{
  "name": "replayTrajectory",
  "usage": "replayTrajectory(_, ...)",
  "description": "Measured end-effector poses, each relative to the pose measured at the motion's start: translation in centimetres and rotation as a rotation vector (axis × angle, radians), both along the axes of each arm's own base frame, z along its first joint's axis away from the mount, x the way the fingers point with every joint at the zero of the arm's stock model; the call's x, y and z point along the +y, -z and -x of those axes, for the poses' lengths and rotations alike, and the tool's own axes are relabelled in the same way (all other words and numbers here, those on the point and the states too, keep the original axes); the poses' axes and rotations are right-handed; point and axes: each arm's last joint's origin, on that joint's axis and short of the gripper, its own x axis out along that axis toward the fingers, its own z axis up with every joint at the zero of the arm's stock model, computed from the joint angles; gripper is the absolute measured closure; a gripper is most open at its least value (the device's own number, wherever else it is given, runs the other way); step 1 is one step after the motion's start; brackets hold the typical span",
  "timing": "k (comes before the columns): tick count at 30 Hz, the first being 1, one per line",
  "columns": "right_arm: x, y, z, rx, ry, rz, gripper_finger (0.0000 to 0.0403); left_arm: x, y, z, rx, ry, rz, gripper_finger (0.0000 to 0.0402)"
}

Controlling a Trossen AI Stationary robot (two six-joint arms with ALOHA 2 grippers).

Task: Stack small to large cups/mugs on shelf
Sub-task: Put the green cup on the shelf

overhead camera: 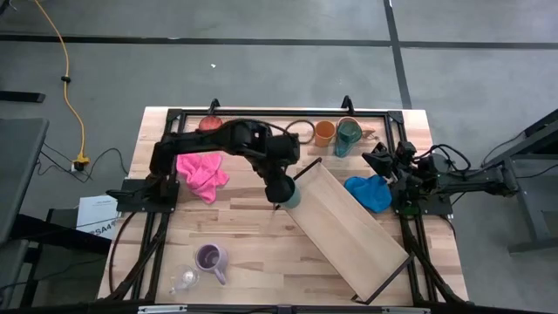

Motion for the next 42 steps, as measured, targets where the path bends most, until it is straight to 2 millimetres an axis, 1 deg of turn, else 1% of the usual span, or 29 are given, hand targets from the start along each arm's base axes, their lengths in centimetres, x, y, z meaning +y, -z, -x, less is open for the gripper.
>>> replayTrajectory(3, 0.0, 0.0, 0.0, 0.0, 0.0, 0.0, 0.0402, 0.04, 0.48, -0.35, 0.012, 0.0, 0.005, 0.0402)
replayTrajectory(19, 0.0, 0.0, 0.0, 0.0, 0.001, 0.002, 0.0402, 0.05, 0.49, -0.51, 0.001, 0.018, -0.003, 0.0399)
replayTrajectory(32, 0.0, 0.0, 0.0, 0.0, 0.001, 0.002, 0.0402, 0.11, 0.36, -1.0, -0.049, 0.028, -0.016, 0.0339)
replayTrajectory(42, 0.0, 0.0, 0.0, 0.001, 0.002, 0.003, 0.0402, 0.12, 0.35, -1.04, -0.053, 0.027, -0.016, 0.0316)
